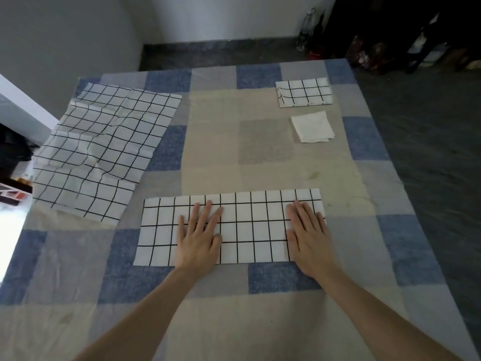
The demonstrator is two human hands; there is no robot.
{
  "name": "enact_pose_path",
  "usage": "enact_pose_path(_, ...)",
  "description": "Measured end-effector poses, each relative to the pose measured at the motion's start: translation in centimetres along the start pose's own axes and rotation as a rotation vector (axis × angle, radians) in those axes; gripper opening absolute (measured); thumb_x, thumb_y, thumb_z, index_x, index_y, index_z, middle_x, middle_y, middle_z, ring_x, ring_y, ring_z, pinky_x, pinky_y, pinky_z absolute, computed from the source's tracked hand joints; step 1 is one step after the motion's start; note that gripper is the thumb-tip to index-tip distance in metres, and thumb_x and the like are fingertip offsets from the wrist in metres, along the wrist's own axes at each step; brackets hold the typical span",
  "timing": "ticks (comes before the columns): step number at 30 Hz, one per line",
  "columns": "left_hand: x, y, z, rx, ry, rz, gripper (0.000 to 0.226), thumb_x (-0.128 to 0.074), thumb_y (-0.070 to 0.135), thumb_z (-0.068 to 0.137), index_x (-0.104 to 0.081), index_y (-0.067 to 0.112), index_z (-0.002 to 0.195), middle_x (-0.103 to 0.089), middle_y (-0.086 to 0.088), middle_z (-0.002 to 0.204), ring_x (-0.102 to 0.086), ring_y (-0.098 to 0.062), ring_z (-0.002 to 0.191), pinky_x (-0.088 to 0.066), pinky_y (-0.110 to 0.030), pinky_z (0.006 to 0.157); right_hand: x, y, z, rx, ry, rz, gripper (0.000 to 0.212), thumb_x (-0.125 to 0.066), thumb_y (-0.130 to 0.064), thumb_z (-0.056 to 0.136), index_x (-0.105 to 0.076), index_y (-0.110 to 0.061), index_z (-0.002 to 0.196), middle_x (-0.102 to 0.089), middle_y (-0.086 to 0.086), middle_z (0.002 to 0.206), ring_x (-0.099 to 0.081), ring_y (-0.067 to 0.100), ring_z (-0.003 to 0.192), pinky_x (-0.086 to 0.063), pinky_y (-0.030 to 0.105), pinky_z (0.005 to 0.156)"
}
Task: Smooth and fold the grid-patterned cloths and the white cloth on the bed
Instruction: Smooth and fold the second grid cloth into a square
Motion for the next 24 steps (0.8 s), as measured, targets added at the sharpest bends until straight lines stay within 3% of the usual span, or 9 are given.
enact_pose_path(3, 1.6, 3.9, 0.0, 0.114, 0.061, -0.305, 0.065, -0.005, 0.049, 0.090, -0.003, 0.036, 0.154, 0.019, 0.011, 0.160, 0.029, -0.005, 0.142, 0.018, -0.045, 0.117, 0.0, 0.0, 0.1, -0.008, 0.020, -0.002, 0.056, -0.012, -0.041, 0.102, -0.008, -0.021, 0.154, -0.002, -0.001, 0.162, 0.005, 0.015, 0.149, -0.004, 0.042, 0.121)
enact_pose_path(6, 2.0, 12.3, -0.7, -0.126, 0.111, -0.404, 0.058, -0.014, 0.041, 0.099, -0.006, 0.028, 0.155, 0.017, 0.008, 0.161, 0.022, -0.008, 0.145, 0.010, -0.042, 0.120, -0.1, 0.0, -0.1, 0.010, 0.026, -0.026, 0.059, -0.013, -0.042, 0.101, -0.012, -0.017, 0.154, -0.008, 0.003, 0.162, -0.001, 0.018, 0.149, -0.009, 0.044, 0.120)
enact_pose_path(8, 0.7, 16.8, -0.8, -0.323, 0.056, -0.356, 0.058, -0.021, 0.034, 0.101, -0.005, 0.023, 0.156, 0.015, 0.006, 0.161, 0.020, -0.010, 0.146, 0.003, -0.045, 0.121, -0.2, 0.4, -0.2, 0.053, 0.010, -0.099, 0.066, -0.021, -0.045, 0.097, -0.011, -0.013, 0.154, -0.004, 0.007, 0.162, -0.001, 0.023, 0.149, -0.012, 0.046, 0.119)
enact_pose_path(11, -1.5, 17.6, -0.4, -0.413, -0.022, -0.230, 0.058, -0.027, 0.032, 0.102, -0.006, 0.020, 0.156, 0.018, 0.003, 0.161, 0.022, -0.012, 0.146, 0.002, -0.046, 0.121, -0.4, 0.6, -0.3, 0.095, -0.017, -0.147, 0.075, -0.032, -0.048, 0.093, -0.006, -0.013, 0.154, 0.003, 0.008, 0.162, 0.004, 0.025, 0.149, -0.014, 0.048, 0.119)
enact_pose_path(15, -2.4, 13.5, 0.0, -0.530, -0.021, -0.041, 0.055, -0.021, 0.038, 0.104, -0.006, 0.026, 0.155, 0.010, 0.001, 0.162, 0.019, -0.012, 0.147, 0.003, -0.046, 0.120, -0.5, 0.2, 0.1, 0.036, 0.013, -0.077, 0.065, -0.020, -0.042, 0.096, -0.010, -0.015, 0.154, -0.005, 0.005, 0.162, 0.000, 0.020, 0.149, -0.011, 0.045, 0.119)
enact_pose_path(17, -1.9, 9.9, 0.2, -0.457, 0.001, 0.002, 0.054, -0.015, 0.039, 0.104, 0.001, 0.030, 0.155, 0.015, 0.002, 0.161, 0.020, -0.013, 0.146, 0.005, -0.046, 0.120, -0.2, 0.1, 0.2, -0.004, 0.043, -0.018, 0.058, -0.018, -0.040, 0.100, -0.018, -0.017, 0.153, -0.013, 0.003, 0.161, -0.005, 0.017, 0.149, -0.010, 0.043, 0.120)
enact_pose_path(20, -0.8, 3.0, -0.3, -0.182, 0.083, 0.038, 0.055, -0.010, 0.042, 0.103, 0.006, 0.032, 0.154, 0.020, 0.004, 0.160, 0.021, -0.015, 0.146, 0.003, -0.045, 0.118, -0.2, 0.0, 0.0, 0.001, 0.053, -0.012, 0.057, -0.016, -0.040, 0.100, -0.020, -0.018, 0.153, -0.015, 0.002, 0.161, -0.006, 0.017, 0.149, -0.008, 0.042, 0.120)
enact_pose_path(24, 0.7, -5.7, -2.0, 0.114, 0.164, -0.025, 0.056, -0.013, 0.042, 0.101, 0.000, 0.031, 0.155, 0.011, 0.004, 0.162, 0.014, -0.013, 0.148, -0.001, -0.046, 0.121, -0.5, 0.1, 0.1, 0.005, 0.051, 0.012, 0.058, -0.013, -0.040, 0.100, -0.016, -0.019, 0.154, -0.012, 0.001, 0.161, -0.004, 0.016, 0.149, -0.009, 0.043, 0.120)
Point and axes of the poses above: each hand's wrist, its own z-axis towards the middle knuckle, its own x-axis out of the back of the hand, y = z × x, the point moved 4 cm from there along z, towards the middle knuckle
